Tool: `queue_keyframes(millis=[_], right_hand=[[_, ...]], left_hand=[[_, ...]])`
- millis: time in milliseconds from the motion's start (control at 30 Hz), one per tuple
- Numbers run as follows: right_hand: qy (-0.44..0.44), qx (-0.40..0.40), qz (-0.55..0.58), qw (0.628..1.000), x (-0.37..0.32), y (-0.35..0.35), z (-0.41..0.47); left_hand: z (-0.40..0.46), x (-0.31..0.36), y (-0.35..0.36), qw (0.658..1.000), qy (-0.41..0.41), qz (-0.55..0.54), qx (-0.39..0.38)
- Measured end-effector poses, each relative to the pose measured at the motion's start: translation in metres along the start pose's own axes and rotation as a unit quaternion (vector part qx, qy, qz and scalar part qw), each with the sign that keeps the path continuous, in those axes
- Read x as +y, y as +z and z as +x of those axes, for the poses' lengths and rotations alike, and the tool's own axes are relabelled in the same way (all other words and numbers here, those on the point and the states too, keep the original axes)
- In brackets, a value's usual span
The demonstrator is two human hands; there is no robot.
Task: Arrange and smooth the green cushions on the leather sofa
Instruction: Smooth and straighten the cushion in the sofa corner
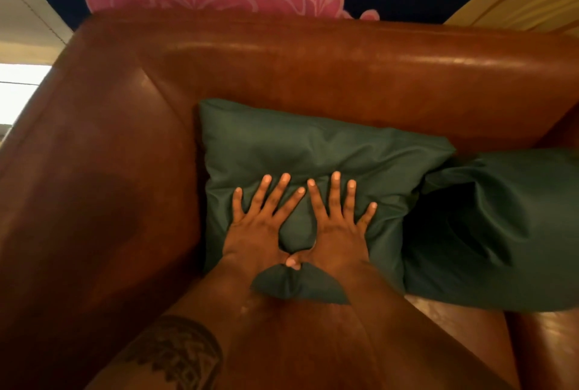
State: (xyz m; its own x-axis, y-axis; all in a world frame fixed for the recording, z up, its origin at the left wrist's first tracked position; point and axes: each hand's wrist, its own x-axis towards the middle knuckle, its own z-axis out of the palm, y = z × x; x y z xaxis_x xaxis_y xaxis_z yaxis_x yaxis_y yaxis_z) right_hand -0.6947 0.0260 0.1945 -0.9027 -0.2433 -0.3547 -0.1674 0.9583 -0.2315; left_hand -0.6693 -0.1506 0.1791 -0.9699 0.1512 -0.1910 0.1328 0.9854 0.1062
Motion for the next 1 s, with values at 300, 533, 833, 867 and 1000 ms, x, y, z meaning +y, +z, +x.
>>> queue_keyframes(millis=[300, 533, 833, 867, 1000], right_hand=[[-0.036, 0.033, -0.017, 0.999, 0.012, -0.009, -0.018], [-0.052, 0.347, 0.059, 0.935, -0.035, -0.126, 0.006], [-0.077, 0.07, -0.044, 0.994, -0.032, -0.117, 0.085], [-0.074, 0.055, -0.05, 0.995, -0.029, -0.111, 0.083], [-0.061, 0.011, -0.051, 0.997, -0.032, -0.105, 0.077]], left_hand=[[-0.015, -0.007, -0.02, 0.999, 0.042, 0.008, 0.001], [0.028, -0.017, -0.129, 0.948, 0.138, -0.032, 0.286], [0.099, -0.032, -0.146, 0.994, 0.067, 0.039, -0.081], [0.096, -0.032, -0.139, 0.994, 0.059, 0.032, -0.081], [0.086, -0.035, -0.124, 0.997, 0.036, 0.021, -0.06]])
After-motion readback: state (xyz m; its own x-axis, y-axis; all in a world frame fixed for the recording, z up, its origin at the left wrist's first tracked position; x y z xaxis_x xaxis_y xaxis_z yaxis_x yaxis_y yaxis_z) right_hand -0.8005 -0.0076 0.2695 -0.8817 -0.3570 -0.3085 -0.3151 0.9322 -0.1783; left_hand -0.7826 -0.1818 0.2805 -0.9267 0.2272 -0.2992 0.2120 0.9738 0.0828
